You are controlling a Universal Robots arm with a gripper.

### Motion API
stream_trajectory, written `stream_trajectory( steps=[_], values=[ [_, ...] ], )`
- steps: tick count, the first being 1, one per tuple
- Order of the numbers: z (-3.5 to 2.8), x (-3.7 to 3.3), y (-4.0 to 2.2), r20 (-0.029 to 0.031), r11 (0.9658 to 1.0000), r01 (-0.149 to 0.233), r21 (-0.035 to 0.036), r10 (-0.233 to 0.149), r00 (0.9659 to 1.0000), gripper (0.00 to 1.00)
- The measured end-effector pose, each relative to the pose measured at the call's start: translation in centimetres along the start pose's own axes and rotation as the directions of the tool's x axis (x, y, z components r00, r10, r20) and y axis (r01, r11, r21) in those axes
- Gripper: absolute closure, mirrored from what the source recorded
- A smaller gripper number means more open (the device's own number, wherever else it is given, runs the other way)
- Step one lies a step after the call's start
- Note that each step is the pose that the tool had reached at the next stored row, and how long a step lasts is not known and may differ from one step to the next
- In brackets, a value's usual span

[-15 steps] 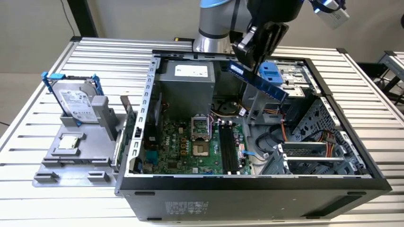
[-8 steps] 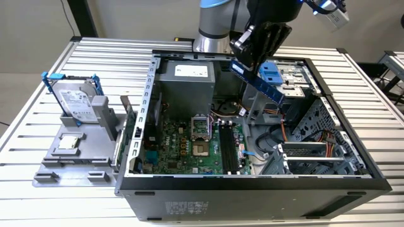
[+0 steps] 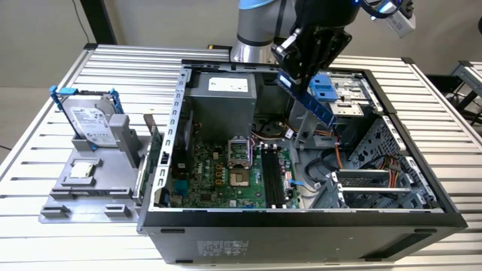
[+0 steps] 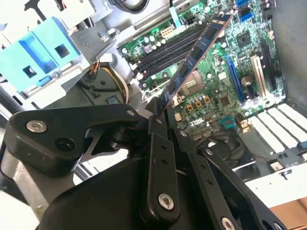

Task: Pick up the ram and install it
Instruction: 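Insert the ram into the slot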

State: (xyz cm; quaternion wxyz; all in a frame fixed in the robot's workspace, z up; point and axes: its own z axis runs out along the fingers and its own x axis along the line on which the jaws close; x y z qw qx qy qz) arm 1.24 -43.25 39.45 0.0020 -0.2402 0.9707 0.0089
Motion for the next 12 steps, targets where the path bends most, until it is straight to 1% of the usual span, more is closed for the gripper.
stream_trajectory(
  steps=[3,6,9,12],
  values=[
    [0.00,0.00,0.00,0.0008,0.9988,-0.049,0.0004,0.049,0.9988,1.00],
    [0.00,0.00,0.00,0.0015,0.9952,-0.098,0.0008,0.098,0.9952,1.00],
    [0.00,0.00,0.00,0.0024,0.9892,-0.147,0.0011,0.147,0.9892,1.00],
    [0.01,0.00,0.00,0.0033,0.9809,-0.195,0.0014,0.195,0.9809,1.00]
  ],
)
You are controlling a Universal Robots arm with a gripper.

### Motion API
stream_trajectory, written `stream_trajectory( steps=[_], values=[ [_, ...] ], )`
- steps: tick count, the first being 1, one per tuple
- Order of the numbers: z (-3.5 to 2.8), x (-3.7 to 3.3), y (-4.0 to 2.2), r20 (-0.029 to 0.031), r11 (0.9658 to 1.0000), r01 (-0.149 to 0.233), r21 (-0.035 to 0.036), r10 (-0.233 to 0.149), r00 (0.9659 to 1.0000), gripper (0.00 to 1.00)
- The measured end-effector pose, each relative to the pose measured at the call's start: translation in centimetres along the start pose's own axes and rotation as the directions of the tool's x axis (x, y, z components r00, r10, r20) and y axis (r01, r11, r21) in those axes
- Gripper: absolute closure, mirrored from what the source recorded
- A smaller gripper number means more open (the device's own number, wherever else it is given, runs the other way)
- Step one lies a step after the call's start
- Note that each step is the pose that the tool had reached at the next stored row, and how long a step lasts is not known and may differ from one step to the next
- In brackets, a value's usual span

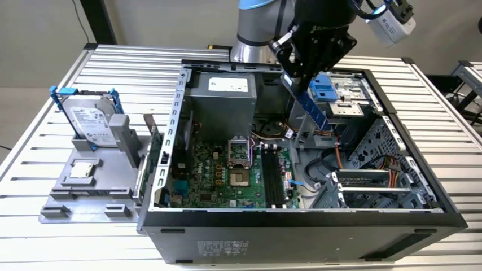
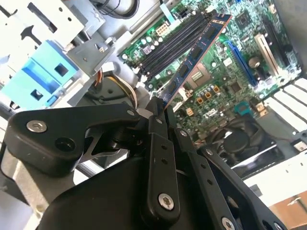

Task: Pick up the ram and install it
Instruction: 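Insert the ram into the slot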

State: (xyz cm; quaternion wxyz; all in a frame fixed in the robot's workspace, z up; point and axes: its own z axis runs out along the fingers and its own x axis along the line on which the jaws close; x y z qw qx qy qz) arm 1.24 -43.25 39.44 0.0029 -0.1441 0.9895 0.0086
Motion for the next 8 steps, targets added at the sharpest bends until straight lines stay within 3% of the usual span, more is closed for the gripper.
stream_trajectory(
  steps=[4,8],
  values=[
    [0.01,0.00,0.00,0.0011,0.9981,-0.062,0.0004,0.062,0.9981,1.00],
    [0.01,0.00,0.00,0.0021,0.9924,-0.123,0.0010,0.123,0.9924,1.00]
  ],
)
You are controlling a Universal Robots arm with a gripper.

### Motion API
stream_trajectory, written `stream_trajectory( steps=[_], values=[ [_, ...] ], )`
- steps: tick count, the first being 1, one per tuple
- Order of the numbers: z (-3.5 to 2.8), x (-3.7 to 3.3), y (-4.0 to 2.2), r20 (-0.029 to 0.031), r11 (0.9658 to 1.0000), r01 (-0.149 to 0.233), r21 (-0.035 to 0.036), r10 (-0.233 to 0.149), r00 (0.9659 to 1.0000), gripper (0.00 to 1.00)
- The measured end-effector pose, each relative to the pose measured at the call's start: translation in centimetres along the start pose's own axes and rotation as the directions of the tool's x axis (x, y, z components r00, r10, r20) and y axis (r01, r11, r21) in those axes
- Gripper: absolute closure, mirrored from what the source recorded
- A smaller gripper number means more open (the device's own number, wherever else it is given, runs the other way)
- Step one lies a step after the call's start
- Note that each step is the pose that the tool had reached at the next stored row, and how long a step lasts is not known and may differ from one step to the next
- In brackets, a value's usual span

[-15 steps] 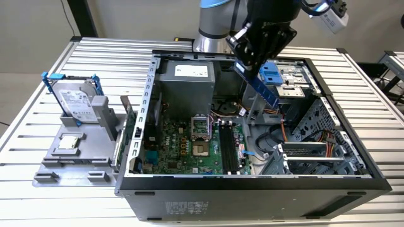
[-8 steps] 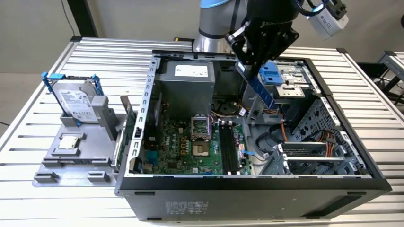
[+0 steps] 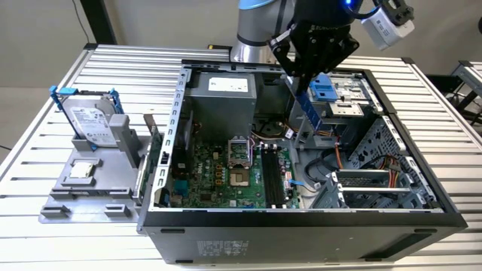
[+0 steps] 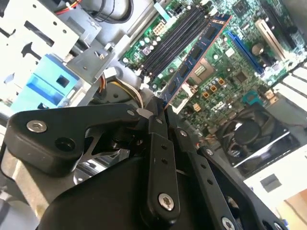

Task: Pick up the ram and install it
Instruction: 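Insert the ram into the slot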

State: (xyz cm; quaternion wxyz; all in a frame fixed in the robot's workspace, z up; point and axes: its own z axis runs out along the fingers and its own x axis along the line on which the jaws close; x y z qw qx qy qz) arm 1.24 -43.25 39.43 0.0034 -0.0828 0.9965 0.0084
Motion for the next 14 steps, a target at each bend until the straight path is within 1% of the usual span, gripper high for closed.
stream_trajectory(
  steps=[3,6,10,14],
  values=[
    [0.01,0.00,0.00,0.0007,0.9990,-0.044,0.0003,0.044,0.9990,1.00],
    [0.02,0.00,0.00,0.0015,0.9963,-0.086,0.0005,0.086,0.9963,1.00],
    [0.02,0.00,0.00,0.0025,0.9900,-0.141,0.0008,0.141,0.9900,1.00],
    [0.03,0.00,-0.01,0.0032,0.9823,-0.187,0.0010,0.187,0.9823,1.00]
  ],
)
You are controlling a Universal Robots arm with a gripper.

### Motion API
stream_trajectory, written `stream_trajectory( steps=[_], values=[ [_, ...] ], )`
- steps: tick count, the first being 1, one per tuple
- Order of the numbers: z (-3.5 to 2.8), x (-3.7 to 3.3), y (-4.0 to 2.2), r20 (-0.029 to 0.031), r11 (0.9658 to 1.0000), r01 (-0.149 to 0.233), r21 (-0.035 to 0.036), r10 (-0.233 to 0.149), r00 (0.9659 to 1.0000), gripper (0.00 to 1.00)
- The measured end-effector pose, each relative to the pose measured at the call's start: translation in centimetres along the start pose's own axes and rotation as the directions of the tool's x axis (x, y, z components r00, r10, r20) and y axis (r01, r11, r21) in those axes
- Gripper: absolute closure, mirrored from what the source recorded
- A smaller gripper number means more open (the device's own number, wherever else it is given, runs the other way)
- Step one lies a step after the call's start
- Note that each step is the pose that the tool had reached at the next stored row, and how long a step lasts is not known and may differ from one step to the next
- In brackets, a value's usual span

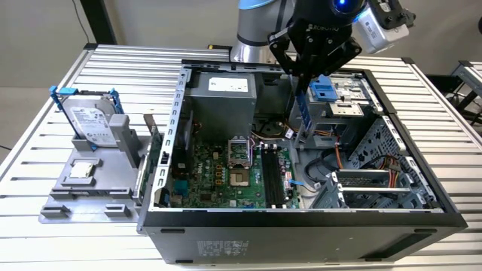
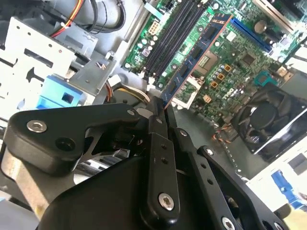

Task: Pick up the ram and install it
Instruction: 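Insert the ram into the slot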

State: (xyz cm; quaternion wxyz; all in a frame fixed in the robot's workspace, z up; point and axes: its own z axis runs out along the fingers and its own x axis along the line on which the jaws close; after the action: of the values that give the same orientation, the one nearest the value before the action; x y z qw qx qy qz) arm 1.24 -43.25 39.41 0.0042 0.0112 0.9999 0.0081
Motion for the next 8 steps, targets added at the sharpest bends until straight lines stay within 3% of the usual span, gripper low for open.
stream_trajectory(
  steps=[4,8],
  values=[
    [0.00,0.00,0.01,0.0001,1.0000,-0.004,0.0000,0.004,1.0000,1.00],
    [0.36,-0.03,0.00,0.0040,1.0000,-0.004,-0.0001,0.004,1.0000,1.00]
  ],
)
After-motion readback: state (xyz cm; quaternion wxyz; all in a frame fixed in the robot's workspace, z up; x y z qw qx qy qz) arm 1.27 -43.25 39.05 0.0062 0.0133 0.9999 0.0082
